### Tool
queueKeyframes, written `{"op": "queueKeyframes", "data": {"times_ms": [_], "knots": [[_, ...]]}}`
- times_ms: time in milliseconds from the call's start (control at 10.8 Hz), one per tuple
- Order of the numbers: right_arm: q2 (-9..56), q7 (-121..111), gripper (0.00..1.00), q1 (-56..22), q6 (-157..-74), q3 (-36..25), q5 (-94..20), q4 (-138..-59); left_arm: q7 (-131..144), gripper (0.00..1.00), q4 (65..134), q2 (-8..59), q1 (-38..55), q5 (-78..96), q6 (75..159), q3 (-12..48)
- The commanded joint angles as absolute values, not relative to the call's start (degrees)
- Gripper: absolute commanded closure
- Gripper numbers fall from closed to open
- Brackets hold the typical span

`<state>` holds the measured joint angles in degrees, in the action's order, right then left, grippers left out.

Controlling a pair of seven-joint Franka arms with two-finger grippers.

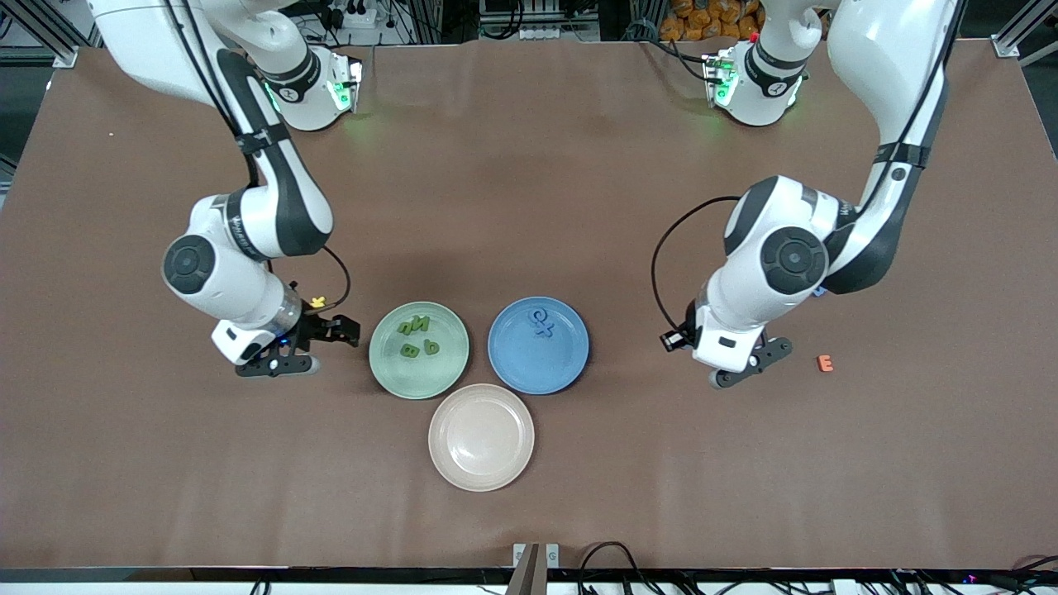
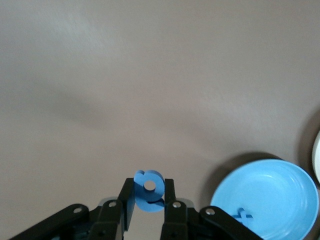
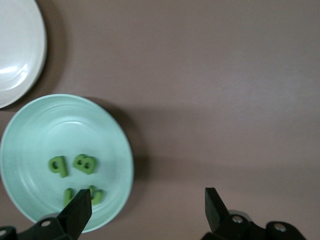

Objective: Sort letters by color into matching plates
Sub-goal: 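Release the a on the blue plate while the right gripper withdraws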

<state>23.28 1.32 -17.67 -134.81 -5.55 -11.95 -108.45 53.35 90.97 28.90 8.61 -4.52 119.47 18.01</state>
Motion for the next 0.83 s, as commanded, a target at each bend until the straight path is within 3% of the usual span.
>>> {"op": "queueKeyframes", "data": {"times_ms": [0, 185, 646, 738], "knots": [[23.12, -7.71, 0.0, -11.45, -129.49, -5.71, -8.72, -104.69, 58.79, 1.0, 89.3, 31.02, 12.91, -5.89, 120.06, 17.58], [23.2, -11.49, 0.0, -8.02, -125.26, -5.71, -6.25, -101.97, 62.56, 1.0, 87.72, 32.51, 16.42, -5.89, 121.45, 17.67], [23.38, -22.92, 0.0, -0.71, -124.72, -5.8, -6.15, -100.11, 71.79, 1.0, 87.01, 36.47, 23.8, -6.06, 132.35, 17.49], [23.38, -24.51, 0.0, 0.51, -124.63, -5.8, -6.15, -99.85, 72.42, 0.87, 87.01, 36.74, 24.6, -6.15, 133.76, 17.23]]}}
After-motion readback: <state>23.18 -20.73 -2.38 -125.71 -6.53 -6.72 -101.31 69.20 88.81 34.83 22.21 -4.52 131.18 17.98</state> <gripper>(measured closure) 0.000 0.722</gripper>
